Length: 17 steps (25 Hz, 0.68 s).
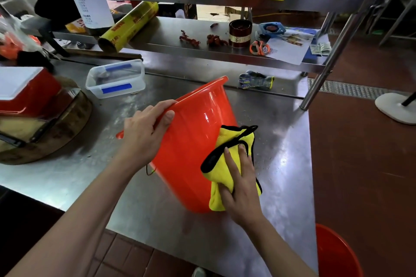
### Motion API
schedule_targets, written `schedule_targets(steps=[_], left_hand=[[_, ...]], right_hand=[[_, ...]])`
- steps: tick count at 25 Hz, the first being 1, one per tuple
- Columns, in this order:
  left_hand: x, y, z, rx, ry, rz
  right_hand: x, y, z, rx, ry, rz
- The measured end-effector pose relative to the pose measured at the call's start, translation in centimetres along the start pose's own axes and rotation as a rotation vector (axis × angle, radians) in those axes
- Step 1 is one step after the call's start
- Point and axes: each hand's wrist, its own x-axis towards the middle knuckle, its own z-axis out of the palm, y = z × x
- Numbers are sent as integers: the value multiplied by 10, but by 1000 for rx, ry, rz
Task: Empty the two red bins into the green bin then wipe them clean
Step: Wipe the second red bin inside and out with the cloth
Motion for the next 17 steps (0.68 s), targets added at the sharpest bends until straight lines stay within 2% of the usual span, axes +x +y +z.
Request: schedule_targets(steps=[6, 11, 17], left_hand=[[-3, 6, -1, 14, -32, 33], [-6, 12, -1, 37, -31, 54], [-6, 4, -6, 14, -54, 8]], right_hand=[[17, -37, 7, 7, 95, 67], [68, -71, 8, -64, 174, -65], [65, -59, 13, -128, 176, -152]])
